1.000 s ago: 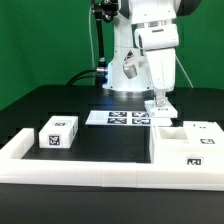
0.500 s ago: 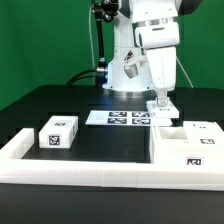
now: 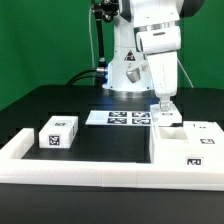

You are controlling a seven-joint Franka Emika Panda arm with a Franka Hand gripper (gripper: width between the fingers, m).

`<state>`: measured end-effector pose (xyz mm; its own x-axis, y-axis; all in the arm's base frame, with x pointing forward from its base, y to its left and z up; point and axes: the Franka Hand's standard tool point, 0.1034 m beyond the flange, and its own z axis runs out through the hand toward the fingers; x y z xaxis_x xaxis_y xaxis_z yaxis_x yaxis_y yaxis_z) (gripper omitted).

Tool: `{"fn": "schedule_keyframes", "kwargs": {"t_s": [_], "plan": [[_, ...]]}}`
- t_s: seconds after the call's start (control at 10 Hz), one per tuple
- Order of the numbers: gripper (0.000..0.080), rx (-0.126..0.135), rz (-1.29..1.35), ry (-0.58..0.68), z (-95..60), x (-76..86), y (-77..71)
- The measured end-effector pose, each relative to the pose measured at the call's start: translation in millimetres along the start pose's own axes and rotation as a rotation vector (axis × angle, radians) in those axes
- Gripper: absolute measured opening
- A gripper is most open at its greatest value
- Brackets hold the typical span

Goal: Assemble cabinet

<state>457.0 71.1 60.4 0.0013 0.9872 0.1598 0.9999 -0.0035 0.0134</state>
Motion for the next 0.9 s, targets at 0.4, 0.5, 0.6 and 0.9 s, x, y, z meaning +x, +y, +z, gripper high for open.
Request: {"fn": "schedule_keyframes", "kwargs": {"t_s": [0.4, 0.5, 0.6, 0.9], "plan": [[0.0062, 0.001, 0.003, 0.012, 4.0, 0.0, 5.1], [0.0062, -0.001, 0.008, 0.016, 4.6, 0.7, 8.7], [0.0062, -0.006, 0.011, 0.02, 4.2, 2.1, 13.1], [0.0062, -0.015, 0.025, 0.029, 5.5, 2.8, 22.4]]}}
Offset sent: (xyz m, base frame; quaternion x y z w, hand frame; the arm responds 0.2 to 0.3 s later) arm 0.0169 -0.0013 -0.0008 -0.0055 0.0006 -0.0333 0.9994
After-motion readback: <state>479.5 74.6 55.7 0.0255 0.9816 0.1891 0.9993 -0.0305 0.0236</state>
